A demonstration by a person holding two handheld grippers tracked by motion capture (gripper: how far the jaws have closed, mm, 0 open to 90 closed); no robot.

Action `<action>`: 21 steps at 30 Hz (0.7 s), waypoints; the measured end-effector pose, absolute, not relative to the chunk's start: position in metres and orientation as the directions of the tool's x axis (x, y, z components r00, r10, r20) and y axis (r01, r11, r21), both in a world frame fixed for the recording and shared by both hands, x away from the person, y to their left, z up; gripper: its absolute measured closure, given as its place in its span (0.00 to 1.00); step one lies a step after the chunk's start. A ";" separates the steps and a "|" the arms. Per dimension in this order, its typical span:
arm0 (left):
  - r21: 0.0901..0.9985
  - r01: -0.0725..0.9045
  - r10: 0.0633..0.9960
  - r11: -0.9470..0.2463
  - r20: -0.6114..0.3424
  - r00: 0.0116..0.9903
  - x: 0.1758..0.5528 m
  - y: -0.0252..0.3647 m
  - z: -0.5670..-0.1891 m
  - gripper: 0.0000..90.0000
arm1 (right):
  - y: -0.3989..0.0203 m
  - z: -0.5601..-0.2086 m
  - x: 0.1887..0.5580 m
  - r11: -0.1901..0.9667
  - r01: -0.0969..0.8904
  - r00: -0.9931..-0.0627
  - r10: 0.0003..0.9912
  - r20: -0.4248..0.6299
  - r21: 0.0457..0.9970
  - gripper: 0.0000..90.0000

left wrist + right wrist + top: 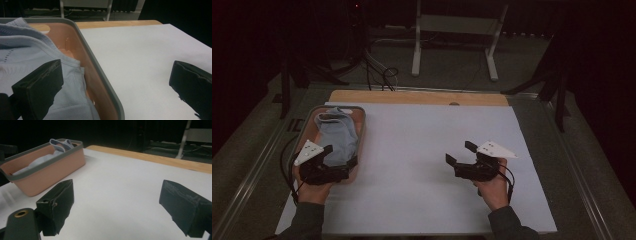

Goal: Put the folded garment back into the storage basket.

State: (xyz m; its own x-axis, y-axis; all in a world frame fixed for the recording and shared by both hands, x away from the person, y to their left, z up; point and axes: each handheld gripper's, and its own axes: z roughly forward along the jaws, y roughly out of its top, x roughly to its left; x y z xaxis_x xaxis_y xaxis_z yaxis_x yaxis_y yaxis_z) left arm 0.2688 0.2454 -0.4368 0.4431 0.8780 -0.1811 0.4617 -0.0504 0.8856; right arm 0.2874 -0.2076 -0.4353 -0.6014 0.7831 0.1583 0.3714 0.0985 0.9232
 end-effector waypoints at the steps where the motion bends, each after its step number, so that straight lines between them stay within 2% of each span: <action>1: 0.887 0.460 0.878 -0.049 -0.181 0.443 0.269 0.245 -0.437 0.01 | -0.212 -0.436 0.285 0.096 0.379 -0.597 0.786 0.163 0.921 0.14; 21: 0.899 0.436 0.871 -0.040 -0.182 0.456 0.265 0.246 -0.437 0.01 | -0.259 -0.448 0.263 0.020 0.358 -0.553 0.810 0.195 0.933 0.14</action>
State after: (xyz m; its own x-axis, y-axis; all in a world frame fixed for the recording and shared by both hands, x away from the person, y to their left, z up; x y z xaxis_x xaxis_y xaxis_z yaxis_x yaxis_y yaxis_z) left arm 0.2654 0.2461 -0.4372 0.4563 0.8709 -0.1823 0.4356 -0.0400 0.8993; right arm 0.2631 -0.2592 -0.4483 -0.5529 0.8102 0.1945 0.3584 0.0205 0.9333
